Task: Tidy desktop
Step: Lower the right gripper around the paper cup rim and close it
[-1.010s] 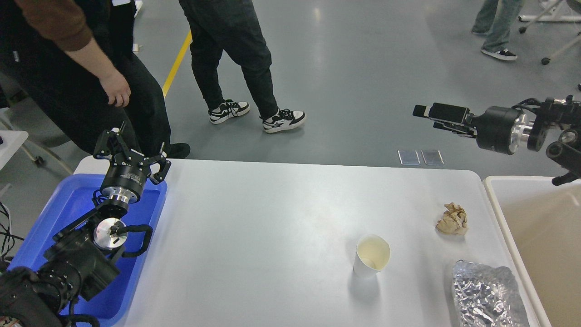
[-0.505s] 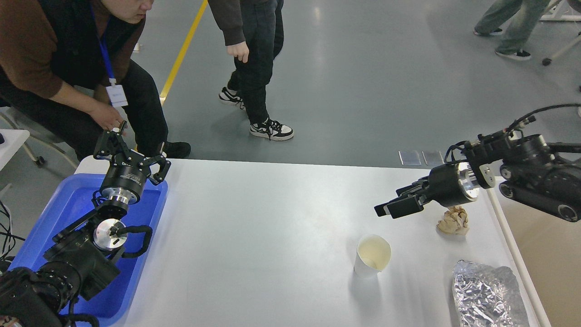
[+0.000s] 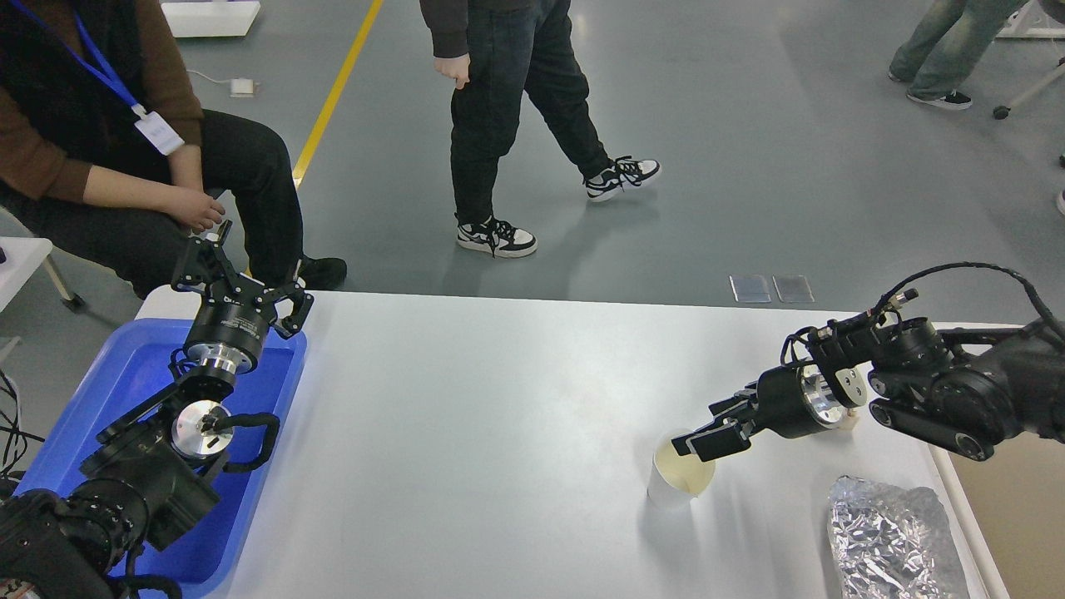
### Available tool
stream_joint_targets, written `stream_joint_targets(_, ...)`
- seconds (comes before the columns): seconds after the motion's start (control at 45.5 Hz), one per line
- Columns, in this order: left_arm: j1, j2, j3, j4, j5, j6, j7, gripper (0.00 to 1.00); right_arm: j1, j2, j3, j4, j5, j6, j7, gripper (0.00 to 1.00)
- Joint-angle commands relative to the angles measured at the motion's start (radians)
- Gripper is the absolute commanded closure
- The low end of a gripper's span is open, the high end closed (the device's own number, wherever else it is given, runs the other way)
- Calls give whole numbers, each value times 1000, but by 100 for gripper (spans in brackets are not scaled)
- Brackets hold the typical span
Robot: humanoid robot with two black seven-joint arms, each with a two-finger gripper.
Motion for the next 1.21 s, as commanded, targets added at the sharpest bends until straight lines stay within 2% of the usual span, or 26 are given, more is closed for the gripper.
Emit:
stream_joint_targets(0.0,0,0,0,0,0,0,0,0,-56,19,-9,-42,-1,-53,1,2)
stream_joint_targets(0.154,0,0,0,0,0,0,0,0,-70,19,-9,-42,-1,-79,2,3)
stream_joint_targets(0.242,0,0,0,0,0,0,0,0,-71,19,-11,-44,-2,-93,2,12)
stream_joint_targets(0.373,0,0,0,0,0,0,0,0,-79,19,-11,-50,-2,-140,9,30)
stream_joint_targets(0.549,0,0,0,0,0,0,0,0,-88,21,-31,-74,-2,-149,9,70)
stream_joint_targets(0.659,0,0,0,0,0,0,0,0,-93,21,-31,-88,-1,-146,10,74)
stream_joint_targets(0.768,0,0,0,0,0,0,0,0,-93,21,-31,-90,-1,-153,13,100)
stream_joint_targets(1.186,0,0,0,0,0,0,0,0,-103,21,-9,-119,7,-159,13,100)
